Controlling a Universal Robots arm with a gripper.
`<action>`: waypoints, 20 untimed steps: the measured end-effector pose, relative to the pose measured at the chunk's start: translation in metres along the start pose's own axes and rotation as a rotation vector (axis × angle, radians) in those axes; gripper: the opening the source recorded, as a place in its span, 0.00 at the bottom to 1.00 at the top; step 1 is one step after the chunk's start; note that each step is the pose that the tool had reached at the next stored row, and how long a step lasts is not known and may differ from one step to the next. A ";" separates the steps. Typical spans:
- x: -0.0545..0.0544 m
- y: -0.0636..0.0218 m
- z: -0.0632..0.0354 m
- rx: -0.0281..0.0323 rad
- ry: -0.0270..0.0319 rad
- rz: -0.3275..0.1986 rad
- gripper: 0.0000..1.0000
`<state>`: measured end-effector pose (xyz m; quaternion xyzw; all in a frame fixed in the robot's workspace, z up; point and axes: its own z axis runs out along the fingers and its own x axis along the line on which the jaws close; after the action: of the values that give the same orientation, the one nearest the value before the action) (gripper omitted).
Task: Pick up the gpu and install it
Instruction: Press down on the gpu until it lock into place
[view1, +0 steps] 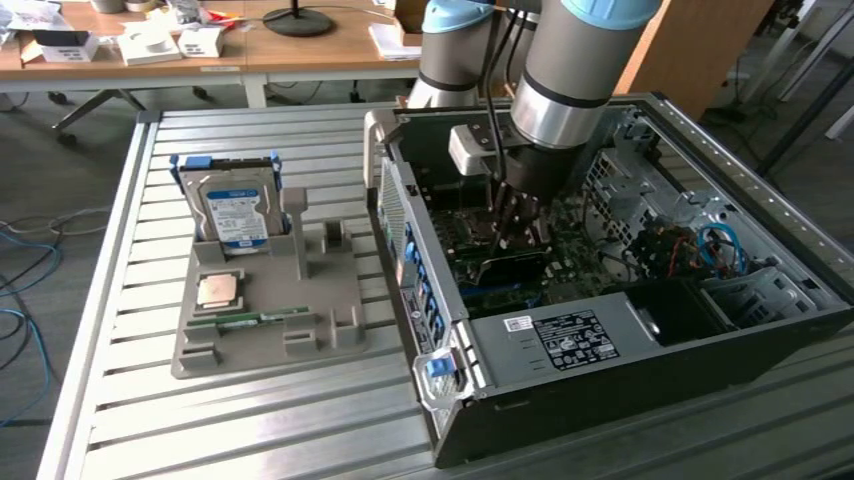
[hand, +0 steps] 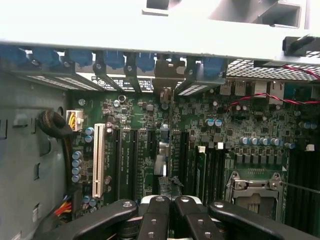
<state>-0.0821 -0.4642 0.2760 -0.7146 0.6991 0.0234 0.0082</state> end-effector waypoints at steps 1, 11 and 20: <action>0.000 0.0000 0.0000 -0.0001 0.0002 0.000 0.11; -0.004 0.0001 0.0058 0.0000 0.0000 0.000 0.11; -0.005 0.0001 0.0075 0.0000 0.0000 0.000 0.11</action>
<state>-0.0824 -0.4591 0.2687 -0.7146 0.6991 0.0234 0.0082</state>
